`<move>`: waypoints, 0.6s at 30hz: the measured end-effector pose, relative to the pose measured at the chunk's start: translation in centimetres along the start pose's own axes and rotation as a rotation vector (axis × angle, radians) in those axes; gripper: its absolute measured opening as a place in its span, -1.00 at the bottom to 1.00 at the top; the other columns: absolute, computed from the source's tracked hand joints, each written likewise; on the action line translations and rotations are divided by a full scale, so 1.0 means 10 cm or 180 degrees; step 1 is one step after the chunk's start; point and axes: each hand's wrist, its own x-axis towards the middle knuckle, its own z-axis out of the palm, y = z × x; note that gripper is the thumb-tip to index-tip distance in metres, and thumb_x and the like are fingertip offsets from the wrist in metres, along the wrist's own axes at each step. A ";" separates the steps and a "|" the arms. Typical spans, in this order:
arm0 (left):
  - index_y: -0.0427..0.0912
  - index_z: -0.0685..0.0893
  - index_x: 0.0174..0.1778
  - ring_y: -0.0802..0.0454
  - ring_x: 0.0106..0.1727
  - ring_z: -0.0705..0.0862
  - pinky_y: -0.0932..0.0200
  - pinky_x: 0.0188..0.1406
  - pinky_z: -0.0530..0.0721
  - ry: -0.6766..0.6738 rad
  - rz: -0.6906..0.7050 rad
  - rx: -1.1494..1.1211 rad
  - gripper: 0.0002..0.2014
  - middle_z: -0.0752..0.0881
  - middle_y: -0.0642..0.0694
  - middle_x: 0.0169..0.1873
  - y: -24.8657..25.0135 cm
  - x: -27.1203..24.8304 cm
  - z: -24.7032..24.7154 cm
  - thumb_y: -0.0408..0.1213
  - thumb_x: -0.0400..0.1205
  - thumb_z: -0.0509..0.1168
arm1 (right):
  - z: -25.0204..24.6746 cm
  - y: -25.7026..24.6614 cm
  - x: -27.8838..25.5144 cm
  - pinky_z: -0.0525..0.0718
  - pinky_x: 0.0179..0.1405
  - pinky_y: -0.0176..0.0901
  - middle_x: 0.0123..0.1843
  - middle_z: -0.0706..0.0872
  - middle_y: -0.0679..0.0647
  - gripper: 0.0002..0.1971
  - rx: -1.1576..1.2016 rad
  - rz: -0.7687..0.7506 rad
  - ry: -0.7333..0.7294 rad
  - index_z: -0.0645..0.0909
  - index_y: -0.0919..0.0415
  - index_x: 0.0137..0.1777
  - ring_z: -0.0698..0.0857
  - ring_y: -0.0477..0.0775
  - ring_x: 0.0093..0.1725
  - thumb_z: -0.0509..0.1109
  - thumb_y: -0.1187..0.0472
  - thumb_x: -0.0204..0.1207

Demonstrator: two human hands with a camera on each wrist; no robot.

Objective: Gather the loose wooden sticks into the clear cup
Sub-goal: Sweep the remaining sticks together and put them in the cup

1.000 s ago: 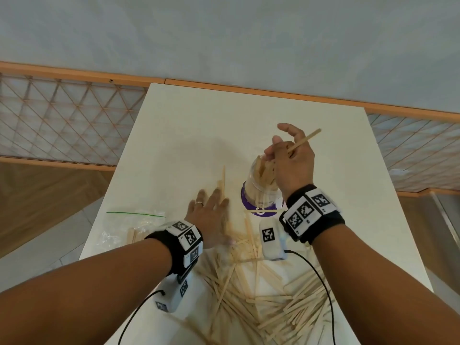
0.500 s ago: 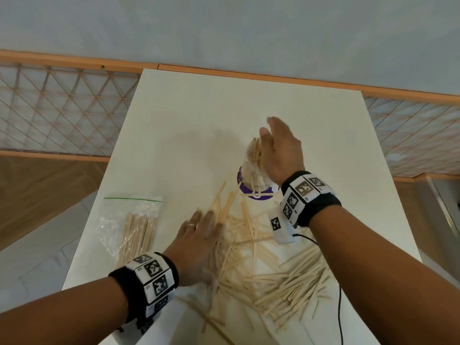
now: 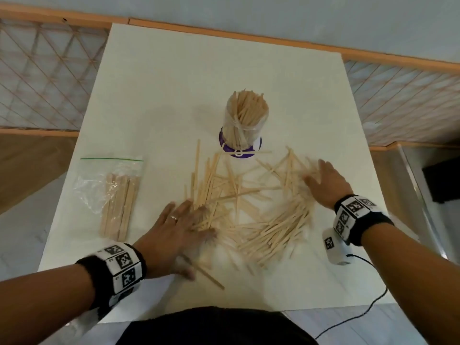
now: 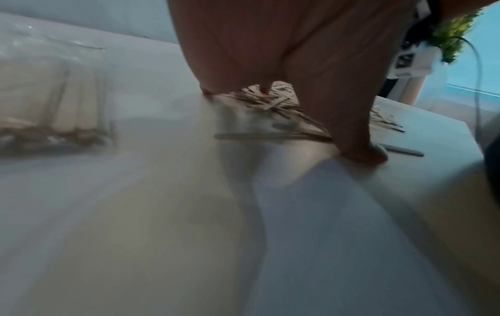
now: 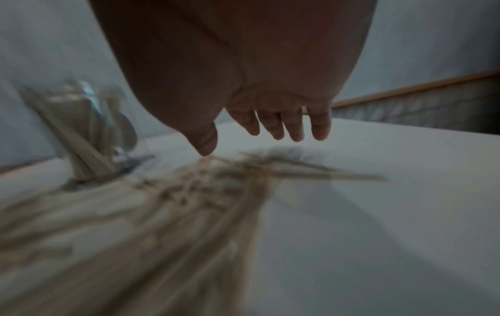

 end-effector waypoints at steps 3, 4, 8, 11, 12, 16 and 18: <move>0.39 0.24 0.55 -0.31 0.70 0.00 -0.30 0.62 -0.03 0.0260 -0.0311 -0.0190 -0.20 0.08 -0.02 0.71 0.09 0.14 -0.12 0.51 0.34 -0.02 | 0.30 0.07 -0.13 0.27 0.57 0.31 0.73 0.04 0.20 -0.29 0.0041 0.0024 -0.0095 0.16 0.22 0.62 0.09 0.24 0.68 -0.02 -0.26 0.64; 0.35 0.34 0.51 -0.31 0.68 0.11 -0.30 0.60 0.08 0.0331 -0.0467 -0.0317 -0.25 0.20 -0.02 0.66 0.12 0.21 -0.17 0.47 0.37 -0.01 | 0.36 -0.01 -0.19 0.28 0.57 0.32 0.73 0.05 0.20 -0.29 0.0067 -0.0064 -0.0071 0.19 0.21 0.61 0.09 0.24 0.67 -0.07 -0.27 0.63; 0.12 0.54 0.41 -0.30 0.55 0.31 -0.28 0.47 0.32 0.0834 -0.0893 -0.0469 -0.43 0.40 -0.08 0.52 0.27 0.41 -0.27 0.15 0.46 0.38 | 0.49 -0.35 -0.50 0.11 0.67 0.18 0.76 0.03 0.11 -0.26 0.0273 -0.0634 -0.0306 0.07 0.14 0.70 0.02 0.16 0.73 -0.04 -0.29 0.64; -0.03 0.55 0.38 -0.31 0.35 0.49 -0.22 0.23 0.53 0.1036 -0.0706 -0.0329 -0.36 0.50 -0.16 0.40 0.36 0.32 -0.25 -0.01 0.37 0.53 | 0.42 -0.31 -0.82 0.24 0.61 0.23 0.71 0.23 0.15 -0.22 0.0180 -0.0921 0.0165 0.20 0.08 0.66 0.21 0.22 0.68 0.35 -0.21 0.53; -0.03 0.53 0.39 -0.26 0.28 0.53 -0.15 0.17 0.56 0.0967 -0.0595 -0.0309 -0.33 0.51 -0.15 0.35 0.38 0.24 -0.24 -0.01 0.36 0.54 | 0.38 -0.22 -0.93 0.29 0.55 0.25 0.67 0.31 0.16 -0.20 0.0154 -0.1013 0.0327 0.28 0.04 0.63 0.28 0.24 0.63 0.47 -0.18 0.44; 0.08 0.41 0.47 -0.04 0.19 0.49 0.06 0.13 0.63 0.0294 -0.0420 -0.0594 -0.37 0.44 -0.04 0.25 0.40 -0.04 -0.04 0.03 0.49 0.45 | 0.40 0.27 -1.22 0.44 0.33 0.29 0.55 0.46 0.12 -0.19 -0.0257 -0.1209 0.0193 0.50 -0.20 0.47 0.46 0.27 0.45 0.68 -0.11 0.17; 0.11 0.42 0.47 0.00 0.18 0.48 0.05 0.16 0.64 0.0220 -0.0495 -0.0809 -0.44 0.43 -0.01 0.21 0.40 -0.08 0.03 0.05 0.54 0.39 | 0.50 0.33 -1.26 0.52 0.27 0.30 0.47 0.52 0.12 -0.28 -0.0205 -0.1181 0.0082 0.60 -0.22 0.37 0.52 0.26 0.36 0.70 -0.11 0.14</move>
